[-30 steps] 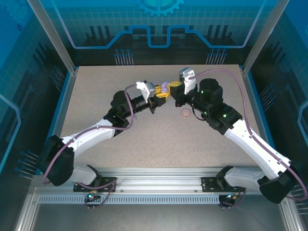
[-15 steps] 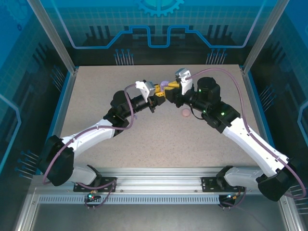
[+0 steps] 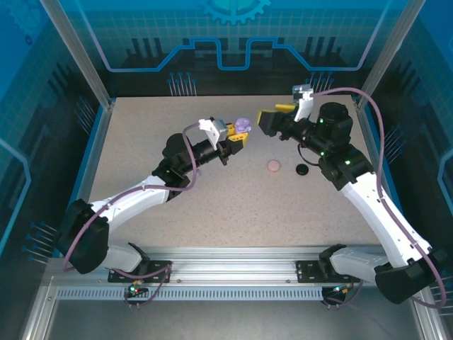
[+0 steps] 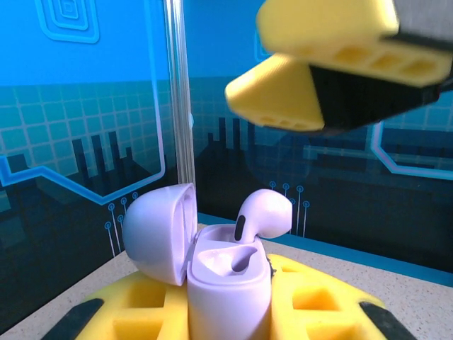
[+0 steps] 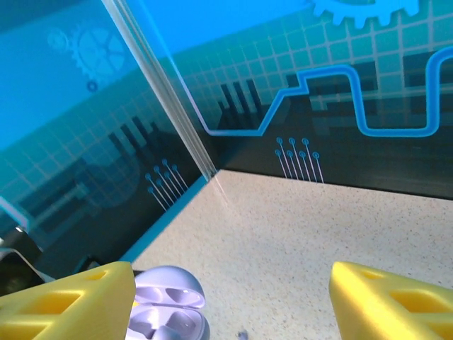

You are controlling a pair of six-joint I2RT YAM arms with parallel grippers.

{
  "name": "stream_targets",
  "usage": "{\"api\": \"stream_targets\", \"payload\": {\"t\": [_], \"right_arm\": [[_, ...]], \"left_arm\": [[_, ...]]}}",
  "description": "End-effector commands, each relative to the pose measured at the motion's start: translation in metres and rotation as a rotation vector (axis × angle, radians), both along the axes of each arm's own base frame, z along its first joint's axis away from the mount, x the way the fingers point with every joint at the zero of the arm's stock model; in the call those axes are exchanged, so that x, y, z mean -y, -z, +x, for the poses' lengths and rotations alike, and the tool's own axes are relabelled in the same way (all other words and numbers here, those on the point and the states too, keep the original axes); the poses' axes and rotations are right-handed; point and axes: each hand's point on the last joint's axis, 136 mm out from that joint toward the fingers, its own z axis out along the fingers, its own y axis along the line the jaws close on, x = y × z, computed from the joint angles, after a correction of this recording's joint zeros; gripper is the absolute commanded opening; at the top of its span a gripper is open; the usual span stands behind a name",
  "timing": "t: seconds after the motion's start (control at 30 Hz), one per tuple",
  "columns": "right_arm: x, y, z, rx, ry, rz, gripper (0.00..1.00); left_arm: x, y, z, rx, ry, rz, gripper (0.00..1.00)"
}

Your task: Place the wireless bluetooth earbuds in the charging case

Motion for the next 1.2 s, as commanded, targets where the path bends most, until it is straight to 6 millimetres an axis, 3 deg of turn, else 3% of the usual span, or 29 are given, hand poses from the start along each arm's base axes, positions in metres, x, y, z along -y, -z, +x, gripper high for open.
{"api": "stream_targets", "payload": {"t": [0.0,0.07,0.17,0.33,0.47,0.6,0.73,1.0,1.17], "right_arm": [[0.001,-0.023,-0.010,-0.002,-0.027,0.080,0.73],[-0.001,-0.015,-0.010,-0.038,-0.037,0.076,0.71],[-0.009,-0.002,-0.015,-0.104,-0.082,0.088,0.60],[-0.029,0.010,-0.033,-0.191,-0.178,0.108,0.28],[-0.053,0.006,-0.054,-0.216,-0.288,0.118,0.12],[-0.074,0.003,-0.067,-0.228,-0.359,0.096,0.09],[-0.083,0.012,-0.065,-0.256,-0.374,0.076,0.06],[-0.071,0.034,-0.046,-0.297,-0.304,0.037,0.03],[-0.055,0.034,-0.031,-0.293,-0.247,0.040,0.02]], "left_arm": [[-0.005,-0.018,-0.006,0.043,-0.014,-0.038,0.00],[-0.007,-0.018,-0.006,0.043,-0.023,-0.038,0.00],[-0.009,-0.018,-0.005,0.040,-0.035,-0.031,0.00],[-0.010,-0.020,-0.005,0.045,-0.041,-0.027,0.00],[-0.009,-0.020,-0.004,0.046,-0.039,-0.024,0.00],[-0.008,-0.021,-0.004,0.051,-0.039,-0.021,0.00],[-0.008,-0.023,-0.004,0.054,-0.037,-0.022,0.00],[-0.009,-0.027,-0.007,0.063,-0.034,-0.027,0.00],[-0.010,-0.030,-0.011,0.074,-0.024,-0.029,0.00]]}}
